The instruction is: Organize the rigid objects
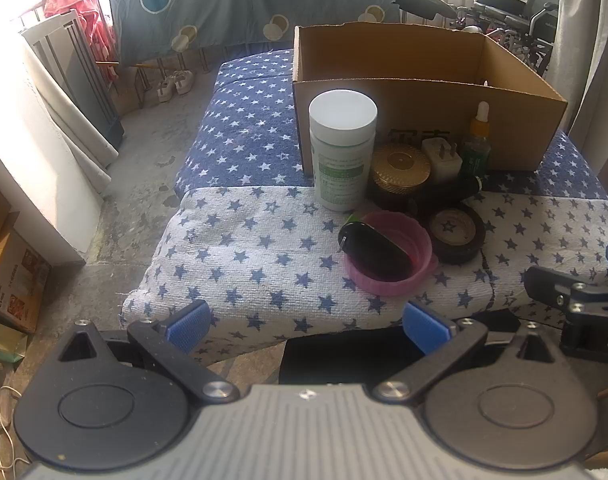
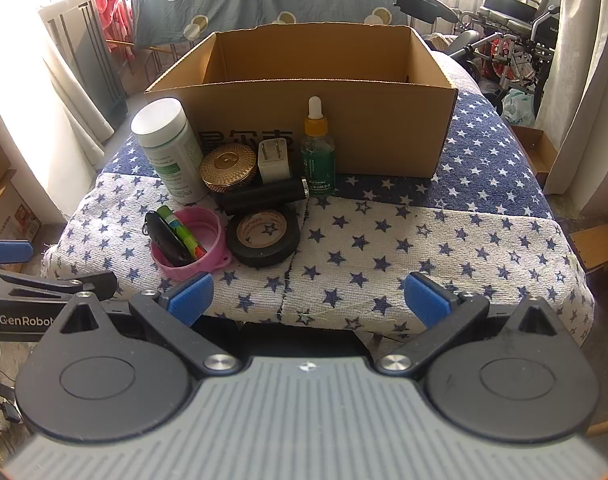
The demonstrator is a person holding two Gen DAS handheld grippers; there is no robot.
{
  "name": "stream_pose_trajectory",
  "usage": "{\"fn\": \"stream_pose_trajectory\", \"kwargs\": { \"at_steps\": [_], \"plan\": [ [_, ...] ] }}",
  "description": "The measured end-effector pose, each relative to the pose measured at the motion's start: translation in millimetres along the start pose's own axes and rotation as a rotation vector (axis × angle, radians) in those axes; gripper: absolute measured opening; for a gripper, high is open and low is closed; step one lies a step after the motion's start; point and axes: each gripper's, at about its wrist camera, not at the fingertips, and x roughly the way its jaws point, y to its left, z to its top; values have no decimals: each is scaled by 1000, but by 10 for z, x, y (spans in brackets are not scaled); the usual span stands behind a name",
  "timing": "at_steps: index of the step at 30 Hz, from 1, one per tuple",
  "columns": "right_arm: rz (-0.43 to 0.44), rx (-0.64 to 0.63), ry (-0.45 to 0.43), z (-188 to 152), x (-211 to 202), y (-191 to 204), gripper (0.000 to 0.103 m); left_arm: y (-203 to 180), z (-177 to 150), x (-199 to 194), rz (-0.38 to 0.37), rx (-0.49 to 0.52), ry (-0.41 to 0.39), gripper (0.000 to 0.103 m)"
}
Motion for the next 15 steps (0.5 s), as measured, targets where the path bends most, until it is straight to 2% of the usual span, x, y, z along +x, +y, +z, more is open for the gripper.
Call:
{"fn": "stream_pose_trajectory", "kwargs": {
  "at_steps": [15],
  "plan": [
    [2,0,-1,-1,8,6,102,-1,-10,8,8,5,1,103]
  ]
}}
